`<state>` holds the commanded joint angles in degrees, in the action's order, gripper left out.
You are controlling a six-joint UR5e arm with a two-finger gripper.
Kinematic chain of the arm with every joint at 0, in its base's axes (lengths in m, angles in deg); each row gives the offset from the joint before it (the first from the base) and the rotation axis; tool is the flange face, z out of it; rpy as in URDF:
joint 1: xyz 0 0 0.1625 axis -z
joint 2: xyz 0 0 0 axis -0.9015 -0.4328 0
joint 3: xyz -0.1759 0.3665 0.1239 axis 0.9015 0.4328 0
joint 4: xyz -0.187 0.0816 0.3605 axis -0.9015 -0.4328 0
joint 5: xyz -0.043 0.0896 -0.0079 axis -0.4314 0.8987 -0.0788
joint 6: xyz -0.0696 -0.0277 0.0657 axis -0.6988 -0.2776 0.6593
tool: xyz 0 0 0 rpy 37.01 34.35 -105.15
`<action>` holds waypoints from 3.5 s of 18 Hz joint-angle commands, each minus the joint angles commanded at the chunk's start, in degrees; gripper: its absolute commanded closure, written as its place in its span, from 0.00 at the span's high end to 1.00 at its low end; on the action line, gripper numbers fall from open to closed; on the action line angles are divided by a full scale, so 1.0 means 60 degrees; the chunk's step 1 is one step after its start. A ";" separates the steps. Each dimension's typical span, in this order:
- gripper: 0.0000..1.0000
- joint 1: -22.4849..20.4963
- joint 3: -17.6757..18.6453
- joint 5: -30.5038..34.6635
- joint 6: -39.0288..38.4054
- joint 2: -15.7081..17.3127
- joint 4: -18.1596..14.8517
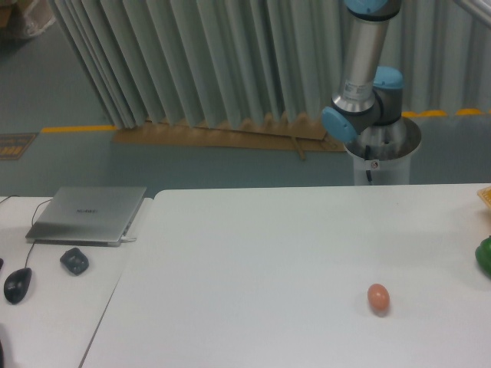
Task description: Place the red pepper on the table
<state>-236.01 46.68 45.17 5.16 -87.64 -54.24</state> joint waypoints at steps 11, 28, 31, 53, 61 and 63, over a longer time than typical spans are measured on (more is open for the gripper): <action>0.50 0.1009 -0.1629 0.0219 0.0850 0.0396 -0.2392; 0.48 0.4289 -0.1878 0.1362 0.0892 -0.0482 -0.2247; 0.48 0.4643 -0.1878 0.1421 0.2034 -0.0674 -0.2231; 0.66 0.5317 -0.1512 0.1494 0.1362 -0.1084 -0.1205; 0.85 0.5303 -0.1482 0.1480 0.1392 -0.1011 -0.1220; 0.85 0.5303 -0.1540 0.1479 0.1333 -0.1011 -0.1220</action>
<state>-204.19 37.43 54.05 13.16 -93.70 -61.56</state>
